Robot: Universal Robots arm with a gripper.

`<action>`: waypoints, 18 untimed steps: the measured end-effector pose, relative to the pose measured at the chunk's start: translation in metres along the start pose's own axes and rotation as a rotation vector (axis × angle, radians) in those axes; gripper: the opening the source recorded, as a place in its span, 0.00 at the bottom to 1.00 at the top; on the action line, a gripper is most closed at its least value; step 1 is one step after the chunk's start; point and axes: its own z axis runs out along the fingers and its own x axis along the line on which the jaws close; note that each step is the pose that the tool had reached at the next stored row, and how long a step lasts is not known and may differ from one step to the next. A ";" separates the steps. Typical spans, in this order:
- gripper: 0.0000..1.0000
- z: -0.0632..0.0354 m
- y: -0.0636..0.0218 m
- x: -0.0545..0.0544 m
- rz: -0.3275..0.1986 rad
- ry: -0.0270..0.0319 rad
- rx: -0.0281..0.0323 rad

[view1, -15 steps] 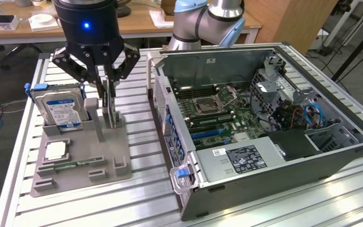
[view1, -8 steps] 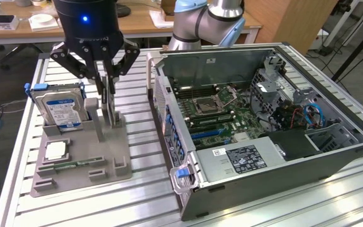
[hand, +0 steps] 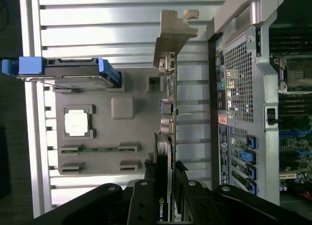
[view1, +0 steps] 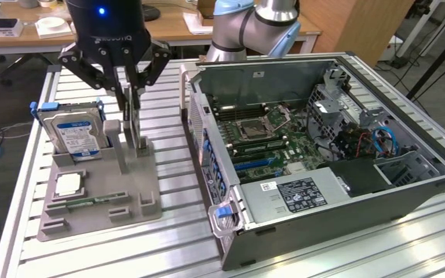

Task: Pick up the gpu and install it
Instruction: 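Pick up the gpu and move the gpu toward the slot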

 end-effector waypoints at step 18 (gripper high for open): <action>0.26 -0.0137 0.0006 0.000 0.000 0.0000 0.0000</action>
